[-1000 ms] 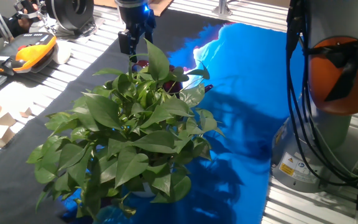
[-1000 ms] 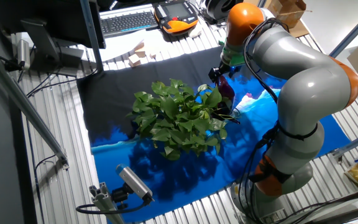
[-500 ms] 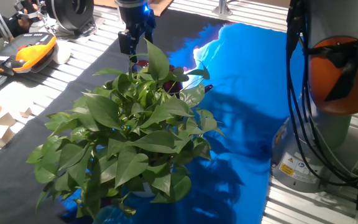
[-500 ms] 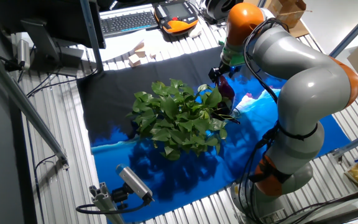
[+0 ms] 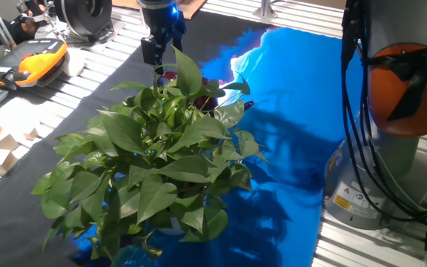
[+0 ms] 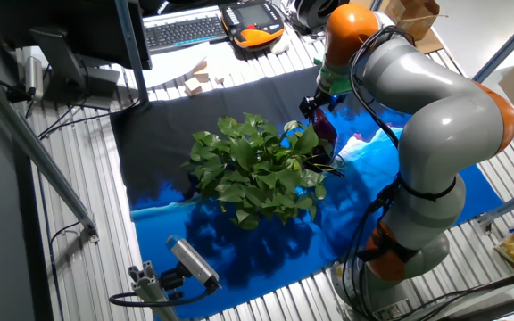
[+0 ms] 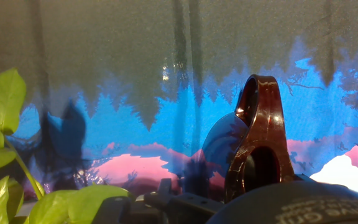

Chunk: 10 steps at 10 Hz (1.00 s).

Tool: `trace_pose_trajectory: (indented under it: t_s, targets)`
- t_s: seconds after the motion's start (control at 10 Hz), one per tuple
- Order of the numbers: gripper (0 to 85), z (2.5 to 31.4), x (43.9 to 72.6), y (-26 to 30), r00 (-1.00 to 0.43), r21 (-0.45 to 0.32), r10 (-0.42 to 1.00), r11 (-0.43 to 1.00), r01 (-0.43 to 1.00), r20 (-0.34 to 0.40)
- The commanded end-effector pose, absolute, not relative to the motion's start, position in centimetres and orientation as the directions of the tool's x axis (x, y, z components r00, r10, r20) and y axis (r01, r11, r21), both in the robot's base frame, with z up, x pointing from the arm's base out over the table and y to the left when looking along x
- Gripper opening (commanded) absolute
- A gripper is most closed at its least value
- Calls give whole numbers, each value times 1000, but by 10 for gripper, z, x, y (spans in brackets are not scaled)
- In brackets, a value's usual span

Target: Water the plant

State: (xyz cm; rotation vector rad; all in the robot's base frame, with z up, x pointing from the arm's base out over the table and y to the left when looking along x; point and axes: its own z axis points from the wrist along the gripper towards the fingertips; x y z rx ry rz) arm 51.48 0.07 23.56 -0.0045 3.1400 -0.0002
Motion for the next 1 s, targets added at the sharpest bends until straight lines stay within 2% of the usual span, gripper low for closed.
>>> trace_pose_trajectory:
  t_s: [0.0, 0.9]
  targets:
    - [0, 236, 515, 1, -958, -7, 27, 1000, 26, 285]
    - [0, 236, 512, 1, -966, -7, 25, 1000, 24, 257]
